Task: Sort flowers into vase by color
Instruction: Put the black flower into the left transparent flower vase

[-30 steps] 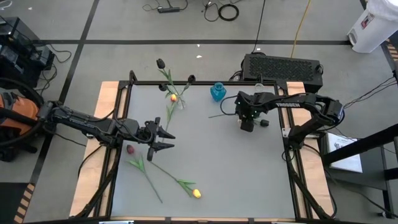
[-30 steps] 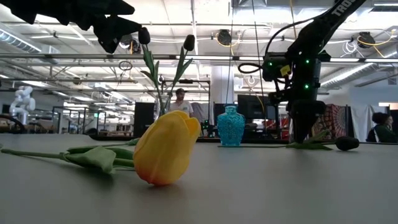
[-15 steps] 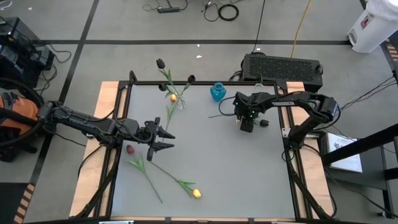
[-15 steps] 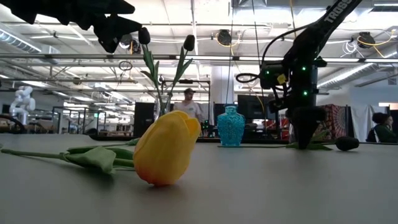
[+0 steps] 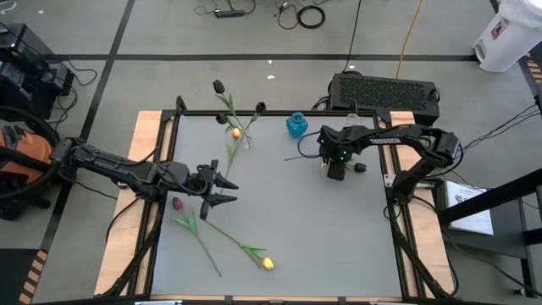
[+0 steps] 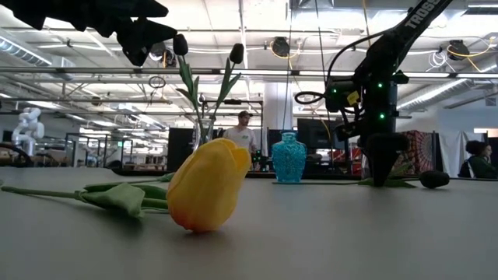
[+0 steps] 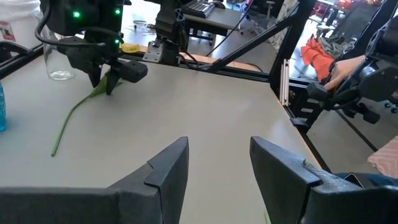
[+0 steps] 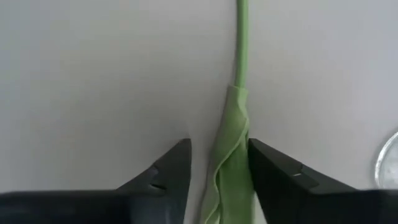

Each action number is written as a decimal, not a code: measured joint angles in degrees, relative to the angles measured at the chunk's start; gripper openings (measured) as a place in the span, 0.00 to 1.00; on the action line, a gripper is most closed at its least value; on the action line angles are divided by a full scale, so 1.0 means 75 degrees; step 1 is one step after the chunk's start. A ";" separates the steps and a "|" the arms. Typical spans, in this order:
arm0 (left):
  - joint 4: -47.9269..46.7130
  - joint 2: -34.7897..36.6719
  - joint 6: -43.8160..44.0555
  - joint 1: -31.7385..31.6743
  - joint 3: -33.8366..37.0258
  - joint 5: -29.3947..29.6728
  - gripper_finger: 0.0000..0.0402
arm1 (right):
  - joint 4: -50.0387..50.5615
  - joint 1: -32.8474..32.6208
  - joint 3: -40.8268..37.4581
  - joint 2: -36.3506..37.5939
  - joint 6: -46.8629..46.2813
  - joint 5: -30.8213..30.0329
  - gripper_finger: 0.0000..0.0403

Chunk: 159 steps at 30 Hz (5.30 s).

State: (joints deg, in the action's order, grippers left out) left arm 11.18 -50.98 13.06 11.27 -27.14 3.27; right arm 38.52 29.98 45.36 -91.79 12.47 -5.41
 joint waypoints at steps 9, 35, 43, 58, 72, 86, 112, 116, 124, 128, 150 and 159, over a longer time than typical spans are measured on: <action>-0.0009 0.0000 0.0003 0.0003 0.0000 0.0000 0.44 | 0.0330 0.0000 -0.0006 -0.0006 -0.0001 0.0012 0.11; -0.0020 0.0000 0.0003 0.0000 0.0000 0.0001 0.44 | 0.1406 -0.0315 0.0508 0.0510 -0.0446 0.0322 0.00; -0.0055 0.0000 -0.0009 0.0003 0.0000 0.0000 0.44 | 0.2407 -0.1133 0.1397 0.0554 -0.0863 0.0373 0.00; -0.0169 0.0000 -0.0038 0.0001 0.0000 0.0003 0.44 | 0.3552 -0.3184 0.3600 0.0558 -0.2048 0.1194 0.00; -0.0169 0.0000 -0.0036 0.0003 0.0000 0.0003 0.44 | 0.3738 -0.5182 0.5111 0.0571 -0.3145 0.1574 0.00; -0.0163 0.0000 -0.0032 0.0000 0.0000 0.0003 0.44 | 0.3428 -0.6381 0.5260 0.0574 -0.4267 0.1959 0.00; 0.0264 -0.0513 -0.0182 0.0003 -0.0338 0.0785 0.44 | 0.2842 -0.5306 0.5263 -0.1016 -0.2329 0.0713 0.00; -0.0237 -0.1120 -0.0179 0.0003 -0.0977 0.1180 0.44 | 0.2844 -0.5012 0.5263 -0.1043 -0.2306 0.0433 0.00; -0.1796 -0.2421 0.0417 0.0003 -0.2305 0.1750 0.44 | 0.2848 -0.4697 0.5263 -0.1043 -0.2268 0.0251 0.00; -0.2364 -0.3072 0.0531 0.0003 -0.2893 0.1847 0.44 | 0.2837 -0.4692 0.5263 -0.1041 -0.2169 -0.0147 0.00; -0.3031 -0.4668 0.0627 0.0003 -0.4051 0.1868 0.44 | 0.2300 -0.4709 0.5260 -0.1040 -0.2166 -0.0309 0.00; -0.3022 -0.4692 0.0624 0.0000 -0.4051 0.1868 0.44 | 0.2262 -0.4709 0.5260 -0.1040 -0.2143 -0.0286 0.00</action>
State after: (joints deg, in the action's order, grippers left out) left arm -11.49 -86.17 17.74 11.27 -57.52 17.28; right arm 55.48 -5.34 84.82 -99.59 -3.60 -7.56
